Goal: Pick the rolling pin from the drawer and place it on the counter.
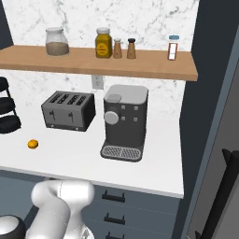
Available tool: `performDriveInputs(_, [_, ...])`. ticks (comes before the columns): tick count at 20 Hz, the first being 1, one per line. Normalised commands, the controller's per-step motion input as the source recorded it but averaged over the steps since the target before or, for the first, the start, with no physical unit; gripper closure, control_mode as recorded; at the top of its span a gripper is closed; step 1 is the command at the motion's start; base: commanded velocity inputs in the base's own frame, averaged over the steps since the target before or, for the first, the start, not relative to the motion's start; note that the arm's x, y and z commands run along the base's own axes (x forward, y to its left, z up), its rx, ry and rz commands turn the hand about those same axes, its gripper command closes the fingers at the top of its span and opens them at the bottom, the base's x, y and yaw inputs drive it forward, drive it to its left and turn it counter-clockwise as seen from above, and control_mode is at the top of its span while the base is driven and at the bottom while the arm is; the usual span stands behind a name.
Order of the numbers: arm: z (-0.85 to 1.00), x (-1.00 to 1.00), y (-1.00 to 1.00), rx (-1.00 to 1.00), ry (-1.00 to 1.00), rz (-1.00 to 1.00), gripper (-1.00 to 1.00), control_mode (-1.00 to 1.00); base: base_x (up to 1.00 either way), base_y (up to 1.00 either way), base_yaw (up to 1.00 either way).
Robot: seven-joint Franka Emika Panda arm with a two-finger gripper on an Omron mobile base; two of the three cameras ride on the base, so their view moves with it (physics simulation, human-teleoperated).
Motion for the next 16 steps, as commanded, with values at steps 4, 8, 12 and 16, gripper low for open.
performDriveInputs(4, [-0.42,0.25,0.00,0.11,0.04,0.13,-1.00,-1.00,0.00,0.00,0.00])
performDriveInputs(8, [-0.36,0.23,0.03,0.17,0.15,0.07,-1.00,-1.00,0.00,0.00,0.00])
performDriveInputs(12, [-0.29,0.16,0.26,0.10,0.18,0.02,-1.00,-1.00,0.00,0.00,0.00])
performDriveInputs(16, [-0.14,0.01,0.31,0.01,0.12,0.00,-1.00,-1.00,0.00,0.00,0.00])
